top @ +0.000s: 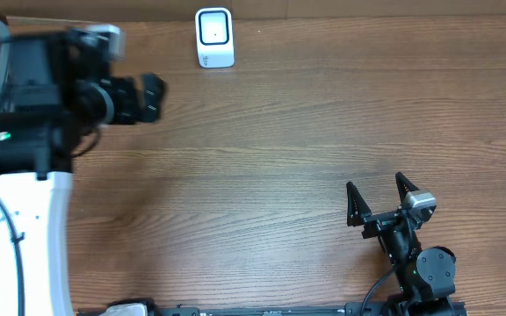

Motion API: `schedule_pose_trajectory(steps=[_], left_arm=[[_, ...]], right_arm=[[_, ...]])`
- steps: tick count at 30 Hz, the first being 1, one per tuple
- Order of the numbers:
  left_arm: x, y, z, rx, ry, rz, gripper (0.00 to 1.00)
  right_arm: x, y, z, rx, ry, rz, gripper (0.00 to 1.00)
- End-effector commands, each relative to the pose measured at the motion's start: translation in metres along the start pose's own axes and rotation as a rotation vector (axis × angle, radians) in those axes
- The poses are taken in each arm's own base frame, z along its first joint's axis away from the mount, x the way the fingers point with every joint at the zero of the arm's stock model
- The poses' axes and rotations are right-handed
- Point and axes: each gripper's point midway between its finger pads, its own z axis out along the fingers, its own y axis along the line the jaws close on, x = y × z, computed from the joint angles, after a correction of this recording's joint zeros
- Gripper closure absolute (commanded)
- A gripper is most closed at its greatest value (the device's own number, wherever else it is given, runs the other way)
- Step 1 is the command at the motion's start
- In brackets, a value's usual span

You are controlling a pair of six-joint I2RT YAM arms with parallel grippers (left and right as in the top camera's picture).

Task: Scan the item barcode
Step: 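Move the left gripper over the basket and reach down into it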

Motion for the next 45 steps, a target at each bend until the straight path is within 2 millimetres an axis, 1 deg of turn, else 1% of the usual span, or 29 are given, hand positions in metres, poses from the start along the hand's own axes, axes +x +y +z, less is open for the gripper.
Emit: schedule_pose_trajectory(steps=[1,4,6,9,14,15,18,20,22,26,27,30,34,40,45], left_arm=[[-0.019,0.038,-0.028,-0.132,-0.074,-0.080,0.00],[-0.025,0.078,-0.051,-0.258,-0.121,-0.176,0.00],[-0.028,0.101,-0.064,-0.313,-0.153,-0.228,0.00],[-0.027,0.137,-0.081,-0.386,-0.209,-0.380,0.01],[-0.029,0.189,-0.110,-0.490,-0.319,-0.547,0.00],[-0.027,0.197,-0.114,-0.512,-0.332,-0.577,0.00],[-0.010,0.235,-0.137,-0.668,-0.377,-0.739,0.00],[0.001,0.252,-0.142,-0.732,-0.368,-0.775,0.00],[0.009,0.262,-0.136,-0.745,-0.340,-0.798,0.00],[0.031,0.287,-0.108,-0.773,-0.228,-0.843,0.00],[0.034,0.292,-0.104,-0.775,-0.209,-0.844,0.01],[0.048,0.311,-0.081,-0.776,-0.123,-0.849,0.03],[0.068,0.332,-0.050,-0.772,-0.024,-0.879,0.02],[0.098,0.355,-0.008,-0.760,0.109,-0.917,0.03],[0.124,0.369,0.025,-0.742,0.211,-0.950,0.07]], right_arm=[[0.001,-0.003,0.000,0.011,-0.006,0.004,0.00],[0.001,-0.003,0.000,0.011,-0.006,0.004,0.00],[0.001,-0.003,0.000,0.011,-0.006,0.004,0.00],[0.001,-0.003,0.000,0.011,-0.006,0.004,0.00],[0.001,-0.003,0.000,0.011,-0.006,0.004,0.00],[0.001,-0.003,0.000,0.011,-0.006,0.004,0.00],[0.001,-0.003,0.000,0.011,-0.006,0.004,0.00],[0.001,-0.003,0.000,0.011,-0.006,0.004,0.00],[0.001,-0.003,0.000,0.011,-0.006,0.004,0.00],[0.001,-0.003,0.000,0.011,-0.006,0.004,0.00],[0.001,-0.003,0.000,0.011,-0.006,0.004,0.00],[0.001,-0.003,0.000,0.011,-0.006,0.004,0.00],[0.001,-0.003,0.000,0.011,-0.006,0.004,0.00],[0.001,-0.003,0.000,0.011,-0.006,0.004,0.00],[0.001,-0.003,0.000,0.011,-0.006,0.004,0.00]])
